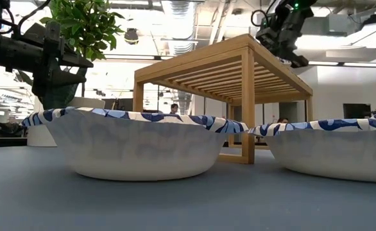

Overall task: Place and stack bowls onto a shelf
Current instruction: Put the top white and blue patterned bowl on the shelf

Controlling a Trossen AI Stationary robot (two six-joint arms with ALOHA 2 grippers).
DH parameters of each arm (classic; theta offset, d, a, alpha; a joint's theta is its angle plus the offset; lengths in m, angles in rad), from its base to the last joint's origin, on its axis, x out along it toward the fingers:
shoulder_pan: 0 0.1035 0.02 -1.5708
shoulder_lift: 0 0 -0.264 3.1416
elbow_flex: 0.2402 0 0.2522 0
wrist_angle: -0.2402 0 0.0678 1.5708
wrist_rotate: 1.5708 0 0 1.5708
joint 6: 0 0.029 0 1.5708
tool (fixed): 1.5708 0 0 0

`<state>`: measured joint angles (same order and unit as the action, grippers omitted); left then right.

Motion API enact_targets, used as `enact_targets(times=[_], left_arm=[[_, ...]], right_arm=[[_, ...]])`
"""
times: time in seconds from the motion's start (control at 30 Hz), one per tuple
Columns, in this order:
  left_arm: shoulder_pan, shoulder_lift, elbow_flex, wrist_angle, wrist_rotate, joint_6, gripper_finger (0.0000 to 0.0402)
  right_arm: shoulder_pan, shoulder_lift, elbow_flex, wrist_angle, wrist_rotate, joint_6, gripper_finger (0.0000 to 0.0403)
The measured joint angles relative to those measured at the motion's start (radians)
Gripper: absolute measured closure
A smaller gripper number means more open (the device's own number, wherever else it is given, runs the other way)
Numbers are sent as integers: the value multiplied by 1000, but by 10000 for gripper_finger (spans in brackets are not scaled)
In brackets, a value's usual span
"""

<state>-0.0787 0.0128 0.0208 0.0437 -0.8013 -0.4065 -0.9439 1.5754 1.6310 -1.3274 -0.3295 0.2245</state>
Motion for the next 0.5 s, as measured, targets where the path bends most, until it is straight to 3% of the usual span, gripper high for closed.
enact_targets(times=[0.2,0.5], left_arm=[[0,0,0,0,0,1,148],[0,0,0,0,0,1,148]], right_arm=[[-15,-1,0,63,4,1,366],[-4,-5,0,47,17,-42,310]])
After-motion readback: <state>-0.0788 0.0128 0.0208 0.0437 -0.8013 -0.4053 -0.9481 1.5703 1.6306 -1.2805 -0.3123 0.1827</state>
